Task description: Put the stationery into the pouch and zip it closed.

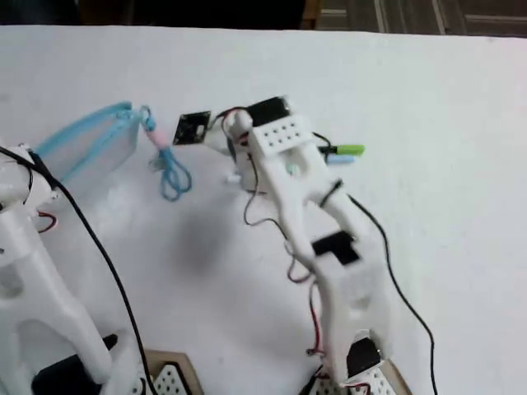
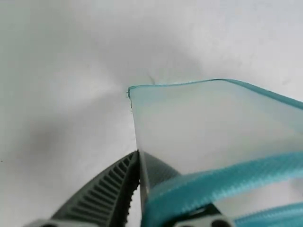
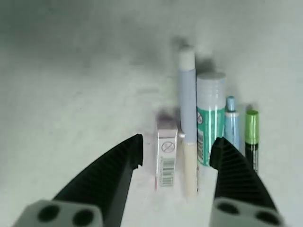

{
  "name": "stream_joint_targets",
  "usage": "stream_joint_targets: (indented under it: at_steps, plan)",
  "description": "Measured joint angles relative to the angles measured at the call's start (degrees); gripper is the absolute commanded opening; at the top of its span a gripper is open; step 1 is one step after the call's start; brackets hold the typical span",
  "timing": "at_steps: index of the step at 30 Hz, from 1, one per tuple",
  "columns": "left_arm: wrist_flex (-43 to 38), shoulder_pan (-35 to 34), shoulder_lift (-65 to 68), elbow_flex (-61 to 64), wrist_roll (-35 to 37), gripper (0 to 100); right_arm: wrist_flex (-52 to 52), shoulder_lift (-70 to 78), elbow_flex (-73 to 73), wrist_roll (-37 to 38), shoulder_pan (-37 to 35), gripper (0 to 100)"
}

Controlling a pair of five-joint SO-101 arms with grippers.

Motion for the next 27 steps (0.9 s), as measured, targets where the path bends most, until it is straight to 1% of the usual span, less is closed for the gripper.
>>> stream_joint_targets:
  at_steps: [6,11,14,17,19,23,24,26,27]
  plan:
    - [0.0,0.0,0.0,0.0,0.0,2,3.9,17.4,-19.6,0.1,0.3,22.5]
    - [0.0,0.0,0.0,0.0,0.0,2,7.7,28.9,-35.1,0.1,0.3,22.4]
    - [0.0,0.0,0.0,0.0,0.0,2,9.1,33.8,-41.6,0.1,0.3,22.3]
    - [0.0,0.0,0.0,0.0,0.0,2,9.4,36.7,-44.5,1.3,0.3,22.1]
    - [0.0,0.0,0.0,0.0,0.0,2,9.4,37.5,-45.3,1.5,0.3,18.7]
    - [0.0,0.0,0.0,0.0,0.0,2,9.5,37.9,-46.3,1.8,0.4,2.9]
    - [0.0,0.0,0.0,0.0,0.0,2,9.5,37.9,-46.4,1.8,0.4,1.0]
    - [0.0,0.0,0.0,0.0,0.0,2,9.5,37.9,-46.7,2.0,0.5,3.4]
    - [0.0,0.0,0.0,0.0,0.0,2,9.5,38.0,-46.7,1.8,0.5,2.9]
